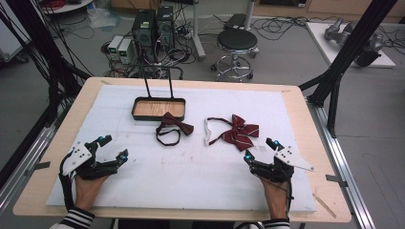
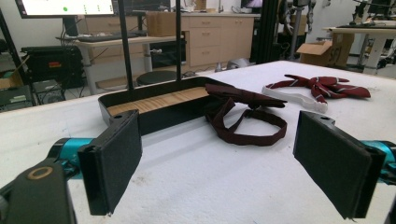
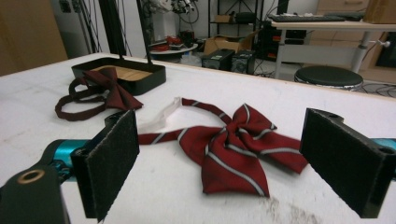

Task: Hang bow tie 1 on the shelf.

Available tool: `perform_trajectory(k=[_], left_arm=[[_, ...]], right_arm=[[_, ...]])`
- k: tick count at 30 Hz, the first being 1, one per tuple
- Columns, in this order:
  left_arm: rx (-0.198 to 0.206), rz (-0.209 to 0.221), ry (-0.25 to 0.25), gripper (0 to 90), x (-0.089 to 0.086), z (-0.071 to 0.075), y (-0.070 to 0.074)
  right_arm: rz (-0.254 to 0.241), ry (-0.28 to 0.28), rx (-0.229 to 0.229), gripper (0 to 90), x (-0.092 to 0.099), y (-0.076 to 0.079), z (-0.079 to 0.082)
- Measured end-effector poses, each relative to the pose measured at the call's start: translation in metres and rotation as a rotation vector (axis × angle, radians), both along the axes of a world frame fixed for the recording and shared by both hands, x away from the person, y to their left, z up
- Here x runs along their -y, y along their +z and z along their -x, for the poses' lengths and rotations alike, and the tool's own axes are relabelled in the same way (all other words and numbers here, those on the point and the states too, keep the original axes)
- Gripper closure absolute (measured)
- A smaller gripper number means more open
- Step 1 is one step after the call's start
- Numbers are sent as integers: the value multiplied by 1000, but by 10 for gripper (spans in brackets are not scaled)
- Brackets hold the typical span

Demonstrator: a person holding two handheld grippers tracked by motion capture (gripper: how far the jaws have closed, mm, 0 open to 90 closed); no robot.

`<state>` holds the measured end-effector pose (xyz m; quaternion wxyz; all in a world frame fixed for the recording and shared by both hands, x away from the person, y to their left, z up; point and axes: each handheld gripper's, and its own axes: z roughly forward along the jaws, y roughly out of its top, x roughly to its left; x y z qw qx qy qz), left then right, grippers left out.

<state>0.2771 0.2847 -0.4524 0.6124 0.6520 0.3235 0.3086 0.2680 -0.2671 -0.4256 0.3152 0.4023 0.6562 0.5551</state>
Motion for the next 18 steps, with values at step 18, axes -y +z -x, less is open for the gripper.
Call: perform_trajectory(k=[18], left_arm=[[-1,4,2,157,0,0,0]], right_arm=[[131,135,-110,111,-14,51,-50]])
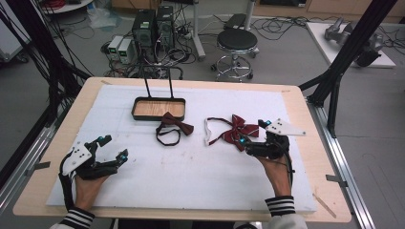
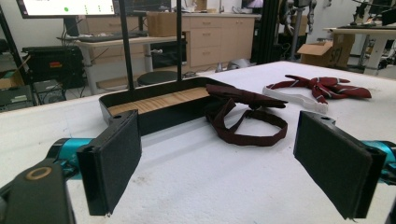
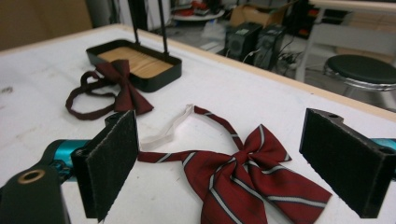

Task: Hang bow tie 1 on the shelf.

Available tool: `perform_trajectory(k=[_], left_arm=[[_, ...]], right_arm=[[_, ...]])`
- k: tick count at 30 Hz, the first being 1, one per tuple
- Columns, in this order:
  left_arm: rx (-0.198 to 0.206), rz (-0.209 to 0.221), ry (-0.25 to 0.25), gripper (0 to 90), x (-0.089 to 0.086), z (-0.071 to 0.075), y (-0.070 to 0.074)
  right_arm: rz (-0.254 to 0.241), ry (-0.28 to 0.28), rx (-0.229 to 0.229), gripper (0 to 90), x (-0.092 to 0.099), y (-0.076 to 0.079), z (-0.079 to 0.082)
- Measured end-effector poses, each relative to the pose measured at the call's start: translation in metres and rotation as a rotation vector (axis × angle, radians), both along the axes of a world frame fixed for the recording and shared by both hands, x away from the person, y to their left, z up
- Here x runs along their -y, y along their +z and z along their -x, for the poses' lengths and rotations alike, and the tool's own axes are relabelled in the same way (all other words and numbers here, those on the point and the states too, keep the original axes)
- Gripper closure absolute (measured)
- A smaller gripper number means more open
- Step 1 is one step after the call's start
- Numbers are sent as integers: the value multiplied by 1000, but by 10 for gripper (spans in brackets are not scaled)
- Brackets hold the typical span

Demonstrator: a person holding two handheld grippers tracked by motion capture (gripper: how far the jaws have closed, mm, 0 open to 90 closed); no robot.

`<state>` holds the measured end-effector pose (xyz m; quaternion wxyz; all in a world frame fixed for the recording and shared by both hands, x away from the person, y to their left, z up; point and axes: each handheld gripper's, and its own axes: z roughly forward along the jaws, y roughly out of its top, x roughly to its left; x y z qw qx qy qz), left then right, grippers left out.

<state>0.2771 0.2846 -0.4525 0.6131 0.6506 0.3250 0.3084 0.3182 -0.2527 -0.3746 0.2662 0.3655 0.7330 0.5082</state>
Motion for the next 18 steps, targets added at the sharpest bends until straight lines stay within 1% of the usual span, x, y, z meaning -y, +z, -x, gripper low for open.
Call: perform_trajectory(k=[3,5,6,7,9,10,11,13,15,16,17,18], left_arm=[[-1,-2,-1,157,0,0,0],[-2,-2,-1,157,0,0,0],[-2,-2,-1,157,0,0,0],[-2,-2,-1,157,0,0,0],[-2,-3,-1,157,0,0,0],[-2,-3,-1,157,0,0,0],[-2,-3,-1,157,0,0,0],[-2,-3,-1,157,0,0,0],[-3,-3,-1,157,0,0,0],[-3,-3,-1,157,0,0,0],[-3,-4,0,157,-1,0,0],[-3,-3,-1,157,0,0,0]], right_arm=[[52,32,-24,111,-4,5,-11],[68,50,-48,111,-6,7,-19],[77,55,-50,111,-8,8,-22],[79,56,-63,111,-9,10,-24],[96,56,-57,111,-10,12,-30],[96,56,-71,111,-11,14,-32],[106,62,-76,111,-11,15,-36],[112,75,-87,111,-12,18,-42],[129,92,-107,111,-12,19,-48],[129,92,-107,111,-12,19,-48],[133,98,-125,111,-13,18,-53],[131,102,-131,111,-13,18,-55]])
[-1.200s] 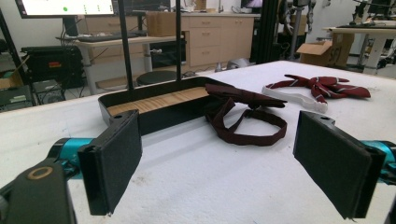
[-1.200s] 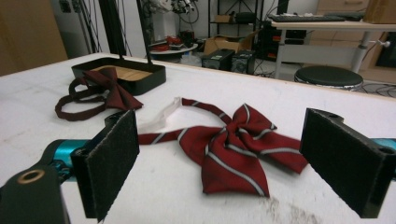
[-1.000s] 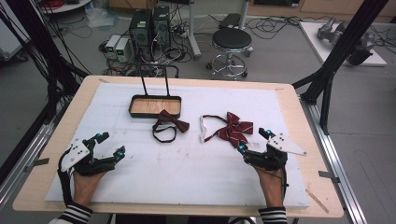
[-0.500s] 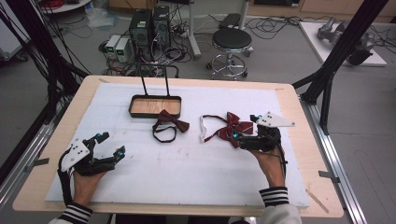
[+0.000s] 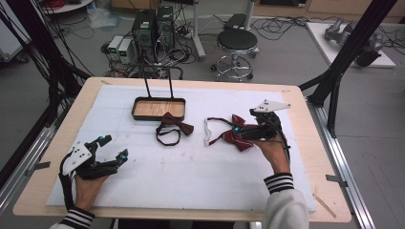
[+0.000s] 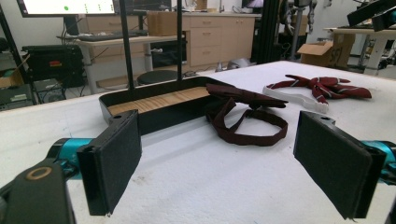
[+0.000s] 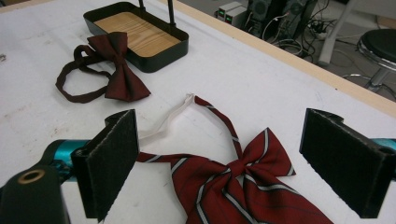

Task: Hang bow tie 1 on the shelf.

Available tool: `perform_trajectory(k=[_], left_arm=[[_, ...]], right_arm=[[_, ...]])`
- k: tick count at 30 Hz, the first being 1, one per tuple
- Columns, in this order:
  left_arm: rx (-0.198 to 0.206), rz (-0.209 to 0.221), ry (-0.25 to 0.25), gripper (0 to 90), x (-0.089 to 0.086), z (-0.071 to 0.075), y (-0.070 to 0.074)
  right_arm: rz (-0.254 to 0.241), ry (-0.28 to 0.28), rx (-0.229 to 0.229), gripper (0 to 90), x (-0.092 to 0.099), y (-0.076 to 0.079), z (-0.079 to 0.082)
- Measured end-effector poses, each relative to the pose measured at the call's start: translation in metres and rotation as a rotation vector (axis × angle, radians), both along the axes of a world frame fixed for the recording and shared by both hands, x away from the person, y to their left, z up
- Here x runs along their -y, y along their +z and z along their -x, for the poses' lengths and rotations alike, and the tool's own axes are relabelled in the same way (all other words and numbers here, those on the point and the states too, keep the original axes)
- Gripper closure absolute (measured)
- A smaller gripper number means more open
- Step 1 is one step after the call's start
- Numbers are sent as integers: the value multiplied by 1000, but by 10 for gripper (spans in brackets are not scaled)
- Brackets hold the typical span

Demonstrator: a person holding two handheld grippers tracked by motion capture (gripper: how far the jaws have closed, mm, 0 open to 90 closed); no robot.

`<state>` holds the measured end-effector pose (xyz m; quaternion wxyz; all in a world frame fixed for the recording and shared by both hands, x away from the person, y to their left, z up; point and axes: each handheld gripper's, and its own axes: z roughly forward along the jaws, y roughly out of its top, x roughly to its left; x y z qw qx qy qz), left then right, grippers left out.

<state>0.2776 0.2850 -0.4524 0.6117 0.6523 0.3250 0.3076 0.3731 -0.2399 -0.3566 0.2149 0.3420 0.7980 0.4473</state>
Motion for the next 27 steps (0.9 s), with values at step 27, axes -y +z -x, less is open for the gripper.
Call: perform_trajectory(k=[27], left_arm=[[-3,2,0,158,0,0,0]], right_arm=[[112,38,-104,112,-15,-9,-50]])
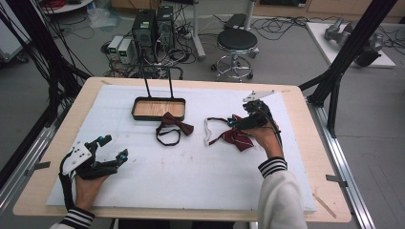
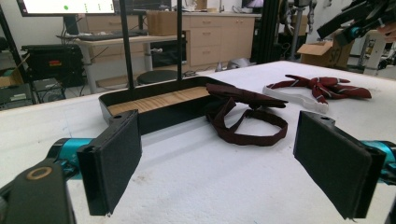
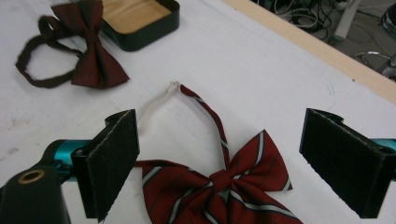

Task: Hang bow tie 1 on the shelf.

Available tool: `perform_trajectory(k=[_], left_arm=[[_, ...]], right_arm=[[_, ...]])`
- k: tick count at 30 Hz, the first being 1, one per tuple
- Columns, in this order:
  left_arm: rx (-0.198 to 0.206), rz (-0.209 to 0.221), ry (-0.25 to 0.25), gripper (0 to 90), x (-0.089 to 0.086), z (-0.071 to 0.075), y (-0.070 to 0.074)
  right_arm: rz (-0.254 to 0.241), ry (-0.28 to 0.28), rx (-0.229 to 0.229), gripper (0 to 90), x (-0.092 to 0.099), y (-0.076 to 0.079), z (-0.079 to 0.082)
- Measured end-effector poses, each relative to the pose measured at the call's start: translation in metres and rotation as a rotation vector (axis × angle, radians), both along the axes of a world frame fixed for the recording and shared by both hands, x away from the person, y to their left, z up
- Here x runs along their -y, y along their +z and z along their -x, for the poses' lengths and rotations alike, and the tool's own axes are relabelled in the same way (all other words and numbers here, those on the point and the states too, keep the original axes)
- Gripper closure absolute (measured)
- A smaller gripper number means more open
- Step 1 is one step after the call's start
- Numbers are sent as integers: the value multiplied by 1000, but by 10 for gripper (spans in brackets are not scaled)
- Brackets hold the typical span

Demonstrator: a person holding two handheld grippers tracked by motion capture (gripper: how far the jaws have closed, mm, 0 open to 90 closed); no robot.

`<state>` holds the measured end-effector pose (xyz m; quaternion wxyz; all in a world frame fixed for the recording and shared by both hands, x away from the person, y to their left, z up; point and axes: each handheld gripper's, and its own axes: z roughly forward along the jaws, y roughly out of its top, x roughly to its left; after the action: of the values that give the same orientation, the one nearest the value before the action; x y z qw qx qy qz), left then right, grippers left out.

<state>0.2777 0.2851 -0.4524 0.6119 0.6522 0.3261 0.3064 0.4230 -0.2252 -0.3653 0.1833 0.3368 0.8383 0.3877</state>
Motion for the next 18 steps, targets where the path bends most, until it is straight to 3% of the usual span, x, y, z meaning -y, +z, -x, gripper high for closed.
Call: perform_trajectory(k=[7,11,13,15,18], left_arm=[[-1,1,1,159,0,0,0],[0,0,1,159,0,0,0],[-1,-2,1,159,0,0,0],[-2,-2,1,159,0,0,0],[-3,-2,0,159,0,0,0]], right_arm=[[16,-7,-17,115,6,-5,-5],[56,10,-46,115,6,-10,-7],[85,19,-69,171,5,-13,-8],[91,29,-73,171,6,-12,-9],[143,41,-80,161,4,-6,-11]])
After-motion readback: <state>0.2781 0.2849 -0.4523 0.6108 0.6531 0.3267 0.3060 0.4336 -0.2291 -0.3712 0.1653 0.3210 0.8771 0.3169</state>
